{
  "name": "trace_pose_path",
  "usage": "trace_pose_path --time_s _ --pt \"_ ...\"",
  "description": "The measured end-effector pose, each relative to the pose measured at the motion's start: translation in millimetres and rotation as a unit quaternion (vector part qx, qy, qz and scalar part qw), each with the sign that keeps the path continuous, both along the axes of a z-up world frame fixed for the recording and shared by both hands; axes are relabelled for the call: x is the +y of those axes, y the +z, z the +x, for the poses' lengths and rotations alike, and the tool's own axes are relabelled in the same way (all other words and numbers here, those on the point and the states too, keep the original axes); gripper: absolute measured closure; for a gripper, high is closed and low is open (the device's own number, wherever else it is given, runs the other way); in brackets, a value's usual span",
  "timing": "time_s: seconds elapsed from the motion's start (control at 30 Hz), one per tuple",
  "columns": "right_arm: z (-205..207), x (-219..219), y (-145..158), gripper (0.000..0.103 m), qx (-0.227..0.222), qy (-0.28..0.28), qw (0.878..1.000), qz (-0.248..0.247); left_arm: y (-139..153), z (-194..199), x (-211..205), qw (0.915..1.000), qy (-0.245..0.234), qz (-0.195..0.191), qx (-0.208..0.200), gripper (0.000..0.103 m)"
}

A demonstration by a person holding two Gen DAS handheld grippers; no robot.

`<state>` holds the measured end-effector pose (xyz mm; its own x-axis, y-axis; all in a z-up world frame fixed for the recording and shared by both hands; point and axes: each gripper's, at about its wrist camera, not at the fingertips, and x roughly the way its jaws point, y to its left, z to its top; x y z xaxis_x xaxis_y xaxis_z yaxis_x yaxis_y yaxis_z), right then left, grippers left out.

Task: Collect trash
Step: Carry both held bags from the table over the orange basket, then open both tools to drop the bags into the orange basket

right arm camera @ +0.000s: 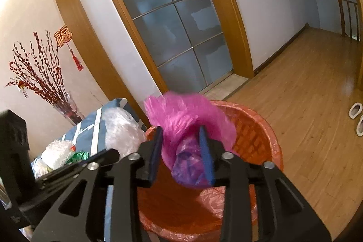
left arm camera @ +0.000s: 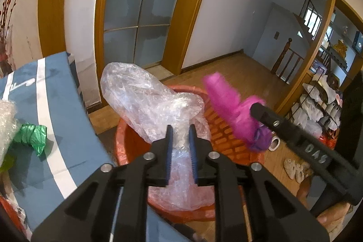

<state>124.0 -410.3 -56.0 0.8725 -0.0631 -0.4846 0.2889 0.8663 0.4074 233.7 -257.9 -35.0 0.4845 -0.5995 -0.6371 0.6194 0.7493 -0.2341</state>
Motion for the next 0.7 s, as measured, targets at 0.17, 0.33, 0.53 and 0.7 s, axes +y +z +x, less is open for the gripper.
trace_pose_path --time_s 0.17,0.33,0.53,0.7 --pt "-7 -5 -1 0.058 0.002 -0.016 1.0 0.0 -5 3 9 0.9999 0.01 -0.001 0.012 0.075" --pt "-15 -6 2 0.055 0.006 -0.032 0.999 -0.002 -1 -3 19 0.9998 0.017 0.001 0.006 0.07" --pt "-22 10 16 0.05 -0.001 -0.031 0.999 -0.033 9 -13 45 0.9991 0.042 0.007 -0.01 0.064" --pt "-23 33 28 0.041 -0.013 -0.019 0.998 -0.065 19 -26 80 0.9963 0.08 0.017 -0.029 0.061"
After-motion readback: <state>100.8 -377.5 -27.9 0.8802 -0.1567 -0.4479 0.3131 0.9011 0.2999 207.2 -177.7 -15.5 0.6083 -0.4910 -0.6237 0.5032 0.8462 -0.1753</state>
